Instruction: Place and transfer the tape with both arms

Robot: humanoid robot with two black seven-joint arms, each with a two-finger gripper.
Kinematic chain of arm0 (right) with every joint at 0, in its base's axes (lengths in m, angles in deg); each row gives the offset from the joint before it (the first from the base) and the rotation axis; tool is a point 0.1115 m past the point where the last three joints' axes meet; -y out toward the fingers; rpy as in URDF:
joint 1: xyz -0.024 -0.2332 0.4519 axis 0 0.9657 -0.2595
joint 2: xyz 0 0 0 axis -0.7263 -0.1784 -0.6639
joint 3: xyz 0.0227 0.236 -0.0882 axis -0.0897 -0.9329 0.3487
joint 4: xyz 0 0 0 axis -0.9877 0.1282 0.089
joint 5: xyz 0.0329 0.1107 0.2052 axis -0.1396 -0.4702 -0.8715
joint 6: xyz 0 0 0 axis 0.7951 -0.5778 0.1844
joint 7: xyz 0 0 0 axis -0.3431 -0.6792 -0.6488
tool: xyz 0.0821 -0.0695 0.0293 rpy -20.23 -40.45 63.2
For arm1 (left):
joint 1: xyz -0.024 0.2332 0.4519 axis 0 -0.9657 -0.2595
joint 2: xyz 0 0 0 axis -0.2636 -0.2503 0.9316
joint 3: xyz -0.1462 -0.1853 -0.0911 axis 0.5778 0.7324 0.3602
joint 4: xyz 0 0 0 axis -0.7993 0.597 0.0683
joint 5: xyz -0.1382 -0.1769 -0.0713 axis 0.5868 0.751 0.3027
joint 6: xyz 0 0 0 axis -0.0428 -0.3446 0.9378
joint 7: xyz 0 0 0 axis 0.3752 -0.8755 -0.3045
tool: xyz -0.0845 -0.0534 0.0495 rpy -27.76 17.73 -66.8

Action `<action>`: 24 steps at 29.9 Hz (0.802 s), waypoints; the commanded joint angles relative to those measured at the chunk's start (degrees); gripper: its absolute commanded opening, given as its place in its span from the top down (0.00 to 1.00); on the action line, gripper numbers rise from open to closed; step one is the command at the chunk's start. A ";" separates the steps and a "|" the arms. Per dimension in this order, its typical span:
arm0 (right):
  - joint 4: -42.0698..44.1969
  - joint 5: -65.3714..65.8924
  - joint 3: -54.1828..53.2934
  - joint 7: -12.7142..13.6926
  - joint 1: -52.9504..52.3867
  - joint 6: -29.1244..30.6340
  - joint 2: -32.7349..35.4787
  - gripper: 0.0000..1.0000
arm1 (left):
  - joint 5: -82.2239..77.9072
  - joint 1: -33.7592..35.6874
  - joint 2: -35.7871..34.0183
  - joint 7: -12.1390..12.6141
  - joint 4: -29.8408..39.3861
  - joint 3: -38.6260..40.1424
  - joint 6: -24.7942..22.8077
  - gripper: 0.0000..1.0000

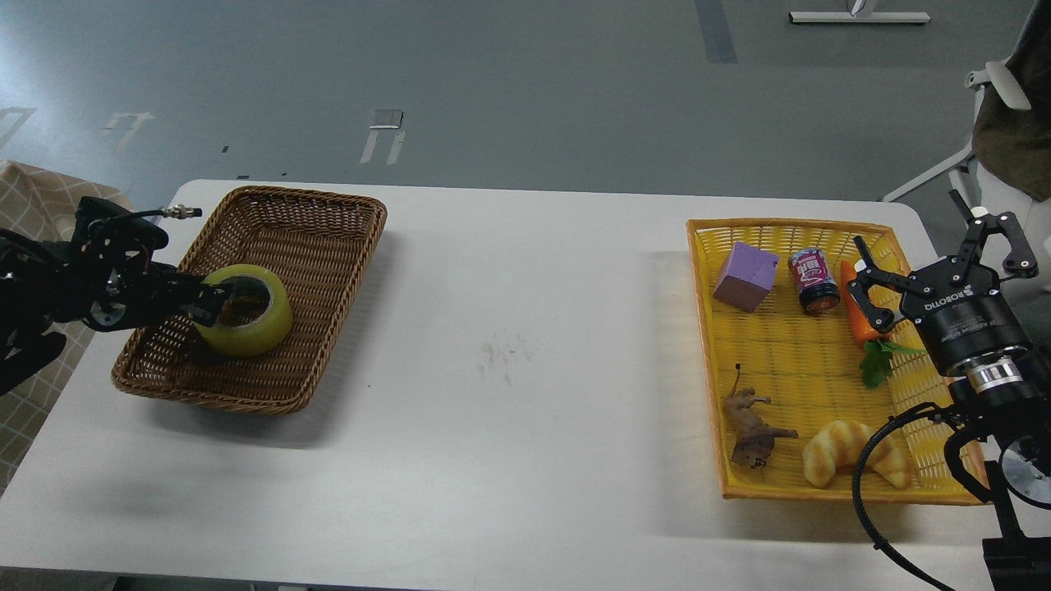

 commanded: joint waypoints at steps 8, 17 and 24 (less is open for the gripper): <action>-0.01 0.00 0.00 -0.01 0.08 0.00 0.00 0.00 | 13.67 0.78 0.03 0.01 1.07 0.22 -2.37 0.33; -0.01 0.00 0.00 -0.01 0.08 0.00 0.00 0.00 | 30.14 10.34 -0.85 -0.26 4.67 0.92 -5.45 0.19; -0.01 0.18 -0.09 0.08 -0.88 0.00 0.26 0.00 | 63.73 18.44 -0.06 -0.08 3.97 1.53 -7.30 0.02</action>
